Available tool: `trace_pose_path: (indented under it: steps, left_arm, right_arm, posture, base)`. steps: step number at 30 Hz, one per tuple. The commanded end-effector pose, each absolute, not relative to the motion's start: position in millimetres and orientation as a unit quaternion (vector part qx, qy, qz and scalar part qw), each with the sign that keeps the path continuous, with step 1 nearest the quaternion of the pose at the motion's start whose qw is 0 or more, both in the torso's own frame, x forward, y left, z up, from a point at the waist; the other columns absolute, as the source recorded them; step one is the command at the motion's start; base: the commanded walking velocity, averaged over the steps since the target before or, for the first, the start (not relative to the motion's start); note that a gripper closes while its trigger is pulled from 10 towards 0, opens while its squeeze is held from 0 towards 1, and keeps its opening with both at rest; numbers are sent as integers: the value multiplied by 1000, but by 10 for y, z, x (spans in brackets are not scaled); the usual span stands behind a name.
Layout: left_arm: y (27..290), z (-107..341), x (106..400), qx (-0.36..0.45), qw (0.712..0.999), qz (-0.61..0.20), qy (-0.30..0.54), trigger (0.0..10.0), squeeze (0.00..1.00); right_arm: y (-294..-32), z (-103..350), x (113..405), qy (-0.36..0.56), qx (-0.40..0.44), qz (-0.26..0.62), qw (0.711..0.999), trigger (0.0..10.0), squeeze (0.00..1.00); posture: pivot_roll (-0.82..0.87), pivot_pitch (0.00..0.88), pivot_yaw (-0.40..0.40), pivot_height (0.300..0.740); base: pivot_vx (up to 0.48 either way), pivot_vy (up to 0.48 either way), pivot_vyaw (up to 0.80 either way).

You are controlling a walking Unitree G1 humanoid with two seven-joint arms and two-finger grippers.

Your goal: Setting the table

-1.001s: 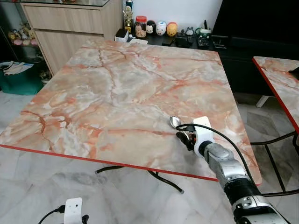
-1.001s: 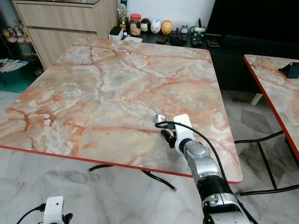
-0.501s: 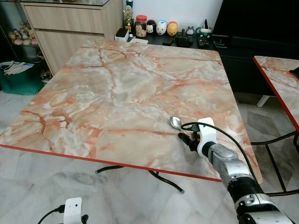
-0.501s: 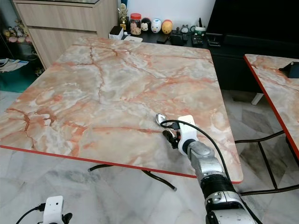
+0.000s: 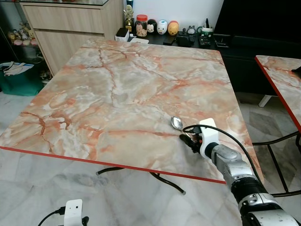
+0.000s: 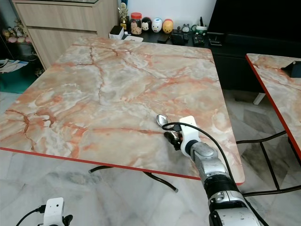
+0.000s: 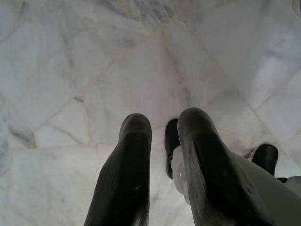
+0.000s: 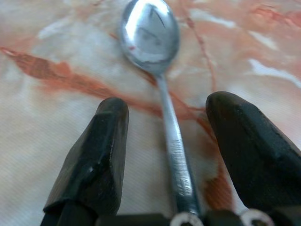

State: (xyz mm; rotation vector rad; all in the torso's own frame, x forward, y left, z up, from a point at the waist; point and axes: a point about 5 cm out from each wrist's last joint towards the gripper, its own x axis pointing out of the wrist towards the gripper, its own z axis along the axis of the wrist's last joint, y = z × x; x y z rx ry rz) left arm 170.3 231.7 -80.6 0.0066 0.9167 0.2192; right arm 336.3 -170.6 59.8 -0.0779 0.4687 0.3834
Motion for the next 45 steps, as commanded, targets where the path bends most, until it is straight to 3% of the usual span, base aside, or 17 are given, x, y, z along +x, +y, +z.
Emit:
trace_pose_path:
  steps: [1,16,17,18,19,20,26,29,30,45]
  left_arm:
    - [2331,-818,1676,6,887,109,448,10000,0]
    - [2314,-821,1679,5,887,107,448,10000,0]
    - [2313,-821,1679,4,887,107,448,10000,0]
    - [2312,-821,1679,5,887,107,448,10000,0]
    - [2312,-821,1680,5,887,107,448,10000,0]
    - [2311,-821,1680,5,888,107,448,10000,0]
    - [2313,-820,1682,5,887,107,449,10000,0]
    - [2316,-819,1682,5,887,106,449,10000,0]
    - [2320,-818,1682,6,887,106,449,10000,0]
    - [2330,-816,1681,9,888,103,449,10000,0]
  right_arm:
    - [-1693,615,3377,226,-47,196,953,10000,0]
    - [-1674,612,3391,226,-64,199,951,9843,0]
    - [-1671,609,3391,226,-64,199,951,4902,0]
    - [-1664,606,3393,226,-64,198,952,1765,0]
    - [-1662,605,3393,226,-63,198,952,1765,0]
    - [-1658,604,3394,226,-62,197,952,980,0]
    - [-1650,597,3396,227,-60,193,953,1294,0]
    - [-1645,590,3396,228,-58,191,953,2000,0]
    - [-1652,582,3395,229,-57,186,954,10000,0]
    - [-1694,527,3382,240,-48,154,957,10000,0]
  posture:
    - [50,0,-42,740]
    - [47,0,-43,740]
    - [47,0,-43,740]
    - [47,0,-43,740]
    - [48,0,-43,740]
    - [48,0,-43,740]
    - [51,0,-42,740]
    - [52,0,-39,740]
    - [52,0,-38,740]
    - [56,1,-35,740]
  base:
    - [0,0,0]
    - [0,0,0]
    - [0,0,0]
    - [0,0,0]
    - [0,0,0]
    - [0,0,0]
    - [0,0,0]
    - [0,0,0]
    - [0,0,0]
    - [0,0,0]
